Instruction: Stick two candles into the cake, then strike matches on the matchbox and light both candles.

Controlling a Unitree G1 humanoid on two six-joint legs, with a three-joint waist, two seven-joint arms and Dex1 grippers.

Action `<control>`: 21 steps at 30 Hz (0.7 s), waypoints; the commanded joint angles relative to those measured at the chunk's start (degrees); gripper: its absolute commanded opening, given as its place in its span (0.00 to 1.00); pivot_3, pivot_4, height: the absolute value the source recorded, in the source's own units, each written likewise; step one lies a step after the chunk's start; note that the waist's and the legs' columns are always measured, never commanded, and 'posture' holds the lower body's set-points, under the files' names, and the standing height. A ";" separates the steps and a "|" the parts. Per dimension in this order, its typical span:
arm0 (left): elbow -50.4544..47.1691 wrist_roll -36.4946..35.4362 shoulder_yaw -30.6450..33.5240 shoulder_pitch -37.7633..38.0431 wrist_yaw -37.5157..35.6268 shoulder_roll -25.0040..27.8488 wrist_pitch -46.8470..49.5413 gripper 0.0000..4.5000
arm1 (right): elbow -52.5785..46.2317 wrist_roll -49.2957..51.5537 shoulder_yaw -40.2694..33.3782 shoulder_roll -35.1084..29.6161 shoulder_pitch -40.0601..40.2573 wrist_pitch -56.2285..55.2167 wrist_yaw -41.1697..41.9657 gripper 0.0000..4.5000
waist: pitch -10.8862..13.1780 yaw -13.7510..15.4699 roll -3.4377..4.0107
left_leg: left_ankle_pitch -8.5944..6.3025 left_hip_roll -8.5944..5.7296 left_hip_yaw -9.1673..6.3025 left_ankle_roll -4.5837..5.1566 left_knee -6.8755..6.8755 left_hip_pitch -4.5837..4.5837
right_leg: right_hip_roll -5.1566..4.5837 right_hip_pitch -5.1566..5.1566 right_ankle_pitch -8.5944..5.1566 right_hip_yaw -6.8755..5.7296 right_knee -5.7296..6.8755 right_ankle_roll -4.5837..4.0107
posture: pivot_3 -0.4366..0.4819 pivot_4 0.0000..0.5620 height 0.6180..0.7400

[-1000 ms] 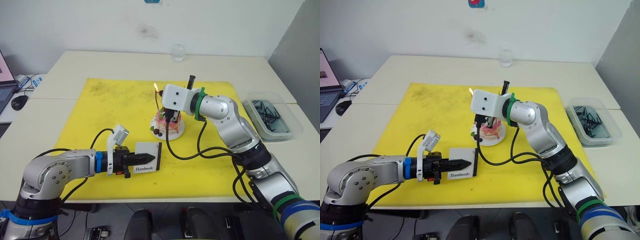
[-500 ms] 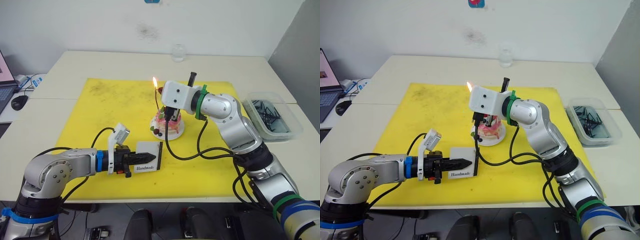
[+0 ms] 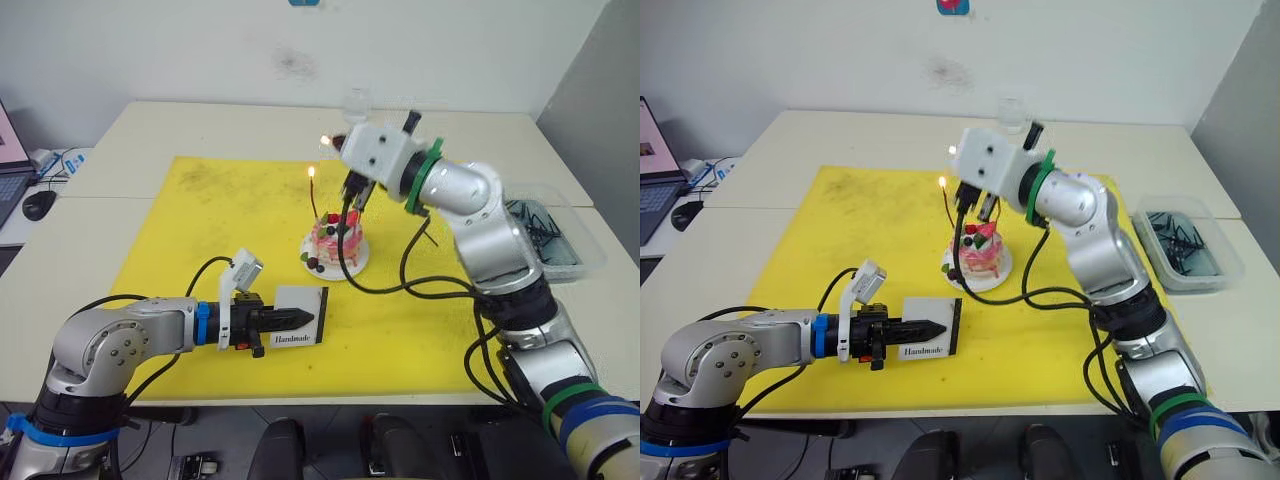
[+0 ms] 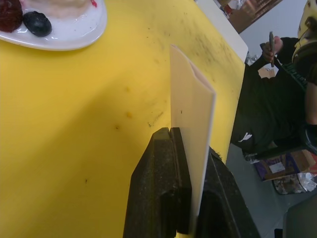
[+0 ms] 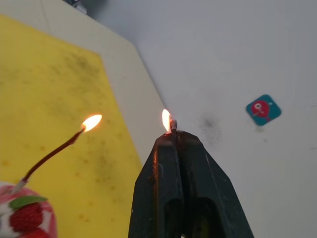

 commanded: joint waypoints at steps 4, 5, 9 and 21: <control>-1.19 -0.82 0.77 -0.68 -0.19 -0.58 -0.46 0.00 | -4.01 3.36 -9.81 -6.16 -0.35 4.69 -0.93 0.01 | 0.00 0.16 0.00 | 0.00 -0.04 0.03 0.00 0.00 -0.02 | -0.05 0.01 0.00 0.02 -0.03 0.00 | 0.48 0.27 1.00; -1.43 -1.20 0.97 -0.69 -0.15 -0.61 -0.22 0.00 | -4.57 3.90 -11.39 -7.39 0.27 5.95 -0.92 0.01 | 0.00 0.16 0.00 | 0.00 -0.04 0.05 0.00 0.00 -0.01 | -0.06 0.01 0.00 0.03 -0.03 0.00 | 0.48 0.27 1.00; -2.85 -3.95 1.95 -1.08 0.84 -1.22 1.12 0.00 | -7.02 5.07 -17.31 -14.23 5.91 10.26 -0.40 0.01 | 0.00 0.33 0.00 | 0.00 -0.04 0.01 0.00 -0.01 -0.04 | -0.05 0.01 -0.01 -0.01 -0.05 -0.01 | 0.48 0.27 1.00; -5.70 -10.05 0.66 -3.13 7.09 -6.57 2.94 0.00 | -5.90 12.63 -34.23 -19.20 29.32 22.52 -3.14 0.01 | 0.00 -0.25 0.04 | 0.00 -0.04 0.08 0.01 -0.02 0.07 | 0.02 0.03 -0.01 0.10 0.02 0.04 | 0.48 0.27 1.00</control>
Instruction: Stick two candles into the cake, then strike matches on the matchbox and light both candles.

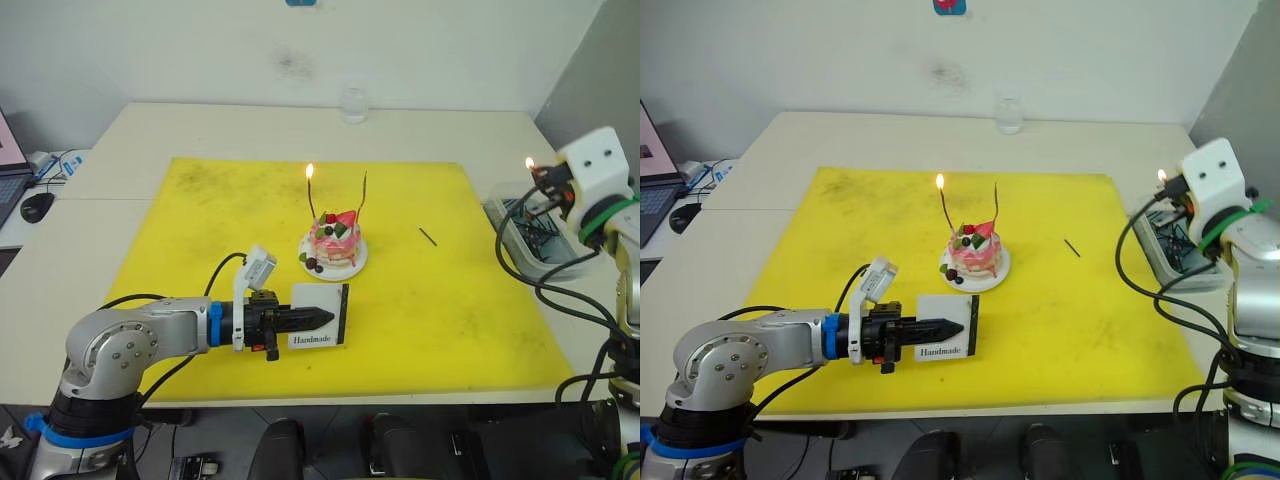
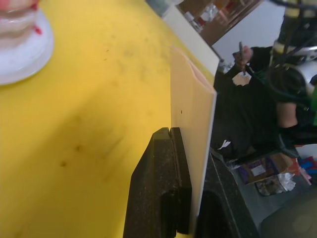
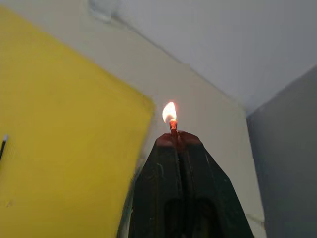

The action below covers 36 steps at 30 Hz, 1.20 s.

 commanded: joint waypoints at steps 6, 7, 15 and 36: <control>-1.16 -1.44 -1.99 -1.62 2.08 -2.15 -0.48 0.00 | 10.79 4.43 -2.23 0.60 1.87 -1.94 -4.16 0.01 | 0.00 0.07 0.00 | 0.00 -0.05 0.02 0.01 0.05 0.00 | 0.06 0.04 0.04 0.04 -0.02 0.05 | 0.48 0.27 1.00; -1.23 -1.37 -2.13 -1.48 2.20 -2.25 -0.61 0.00 | 11.96 4.88 -2.30 0.86 1.75 -2.32 -4.75 0.01 | 0.00 0.08 0.00 | 0.00 -0.06 0.02 0.00 0.05 -0.01 | 0.07 0.04 0.04 0.04 -0.03 0.05 | 0.48 0.27 1.00; -1.96 -1.54 -2.26 -0.52 3.95 -3.17 -0.84 0.00 | 20.73 4.29 -3.13 2.38 1.14 -8.76 -14.68 0.14 | 0.00 0.10 0.01 | 0.00 -0.06 0.02 0.00 0.03 -0.05 | 0.12 0.04 0.02 0.03 -0.07 0.06 | 0.48 0.27 1.00; -0.41 -0.95 -1.45 -1.11 4.30 -2.33 -1.23 0.00 | -7.94 25.40 -1.77 3.44 12.99 -10.52 -4.12 0.99 | 0.01 0.18 0.04 | 0.00 0.00 -0.07 0.00 0.03 -0.04 | 0.13 0.07 0.01 -0.03 -0.06 0.09 | 0.48 0.27 1.00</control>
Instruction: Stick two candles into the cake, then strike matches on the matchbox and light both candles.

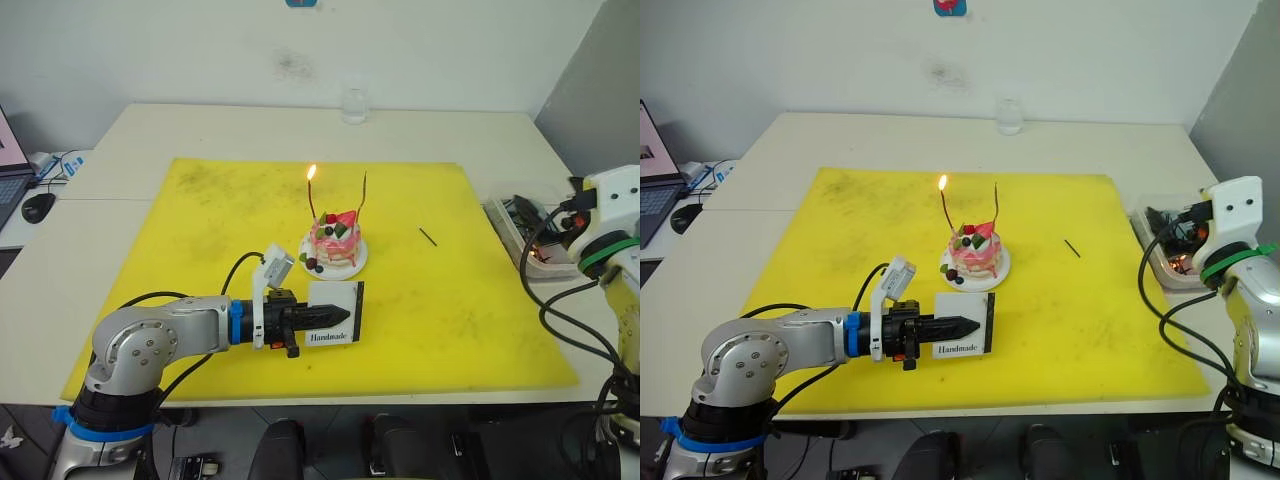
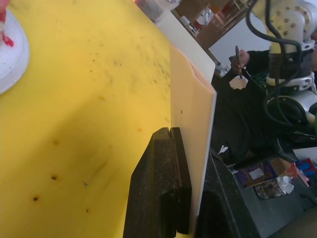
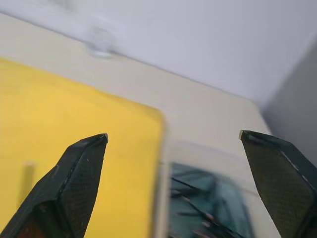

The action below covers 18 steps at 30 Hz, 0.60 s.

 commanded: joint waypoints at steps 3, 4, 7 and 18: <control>-1.35 -1.01 1.95 0.76 -0.15 1.33 -0.61 0.00 | -5.20 5.23 6.15 1.36 3.57 1.73 4.57 0.99 | 0.00 -0.07 0.00 | 0.00 0.00 0.02 0.00 0.01 0.02 | -0.02 0.01 0.00 0.04 0.00 0.00 | 0.48 0.27 1.00; -1.46 -1.26 2.30 0.97 0.03 1.52 -0.56 0.00 | -4.28 4.88 7.67 1.88 3.27 1.31 4.59 0.99 | 0.00 -0.08 0.00 | 0.00 -0.01 0.02 0.00 0.02 0.03 | -0.02 0.01 0.01 0.05 0.00 0.01 | 0.48 0.27 1.00; -2.06 -1.86 3.18 1.70 0.37 2.14 -0.39 0.00 | 2.06 2.01 11.94 4.32 0.51 -2.59 3.33 0.99 | 0.00 -0.08 0.00 | 0.00 -0.01 0.02 0.00 0.04 0.04 | -0.02 0.00 0.03 0.04 0.02 0.02 | 0.48 0.27 1.00; -4.10 -4.70 4.99 3.56 3.01 3.20 -0.26 0.00 | 26.10 -4.83 16.70 11.64 -9.73 -12.51 -1.69 0.99 | 0.01 0.14 0.00 | 0.00 -0.04 0.02 0.00 0.01 -0.05 | 0.00 -0.03 0.01 0.03 -0.03 0.00 | 0.48 0.27 1.00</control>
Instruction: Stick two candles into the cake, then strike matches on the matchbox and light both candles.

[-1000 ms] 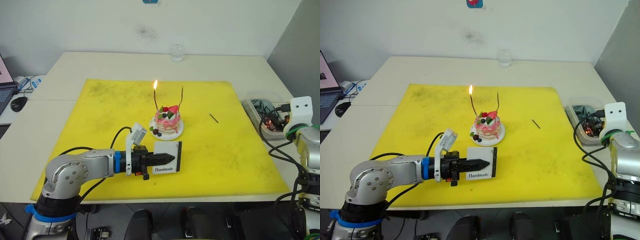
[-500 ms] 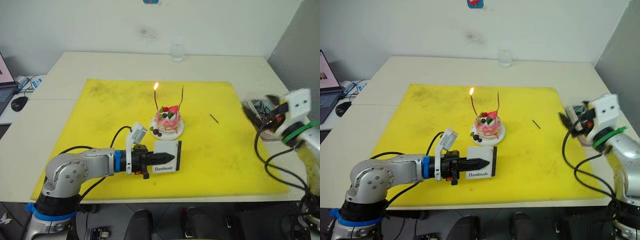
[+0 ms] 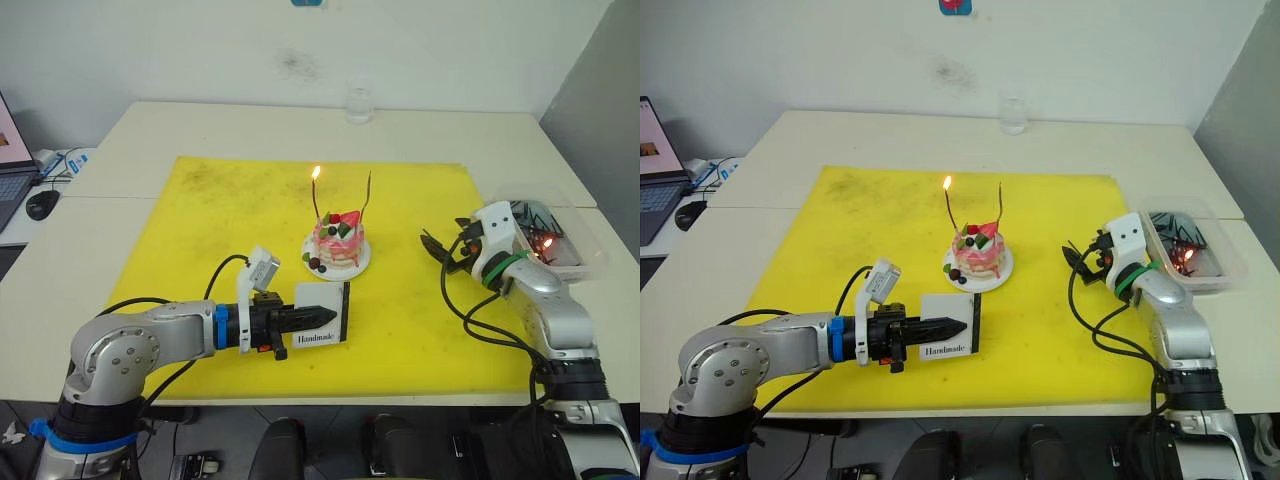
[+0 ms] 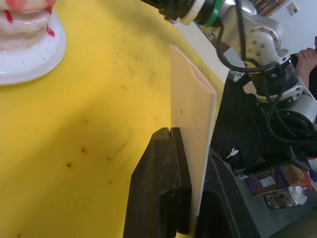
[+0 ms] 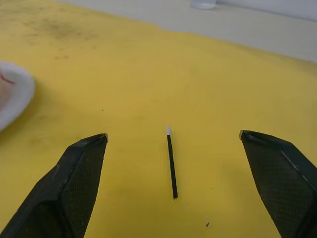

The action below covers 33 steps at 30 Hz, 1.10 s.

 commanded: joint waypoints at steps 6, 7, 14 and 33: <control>-2.66 -3.15 1.78 0.64 1.90 0.89 -0.50 0.00 | 6.39 -4.05 1.22 1.71 -3.20 -4.58 -3.80 0.99 | 0.00 -0.06 0.00 | 0.00 0.03 0.00 0.00 0.01 0.04 | -0.02 0.00 0.01 0.02 0.04 0.00 | 0.48 0.27 1.00; -2.51 -3.24 1.63 0.49 2.05 0.90 -0.57 0.00 | 7.12 -4.32 1.20 2.16 -3.56 -4.72 -4.39 0.99 | 0.00 -0.07 0.00 | 0.00 0.03 0.00 0.00 0.02 0.04 | -0.02 0.00 0.01 0.01 0.06 0.00 | 0.48 0.27 1.00; -1.96 -3.21 0.82 -0.19 2.31 1.01 -0.85 0.00 | 6.66 -5.60 2.05 3.43 -4.30 0.14 -6.67 0.55 | 0.00 -0.06 0.00 | 0.00 0.02 0.00 0.00 0.02 0.05 | -0.01 0.00 0.01 0.02 0.05 0.00 | 0.48 0.27 1.00; -2.62 -2.96 -0.10 0.58 2.38 0.43 -1.49 0.00 | -14.88 -1.55 1.62 3.69 -1.11 16.77 -6.78 0.01 | 0.00 -0.03 0.01 | 0.00 0.04 -0.01 0.00 0.01 0.04 | -0.03 0.00 0.01 0.00 0.05 0.00 | 0.48 0.27 1.00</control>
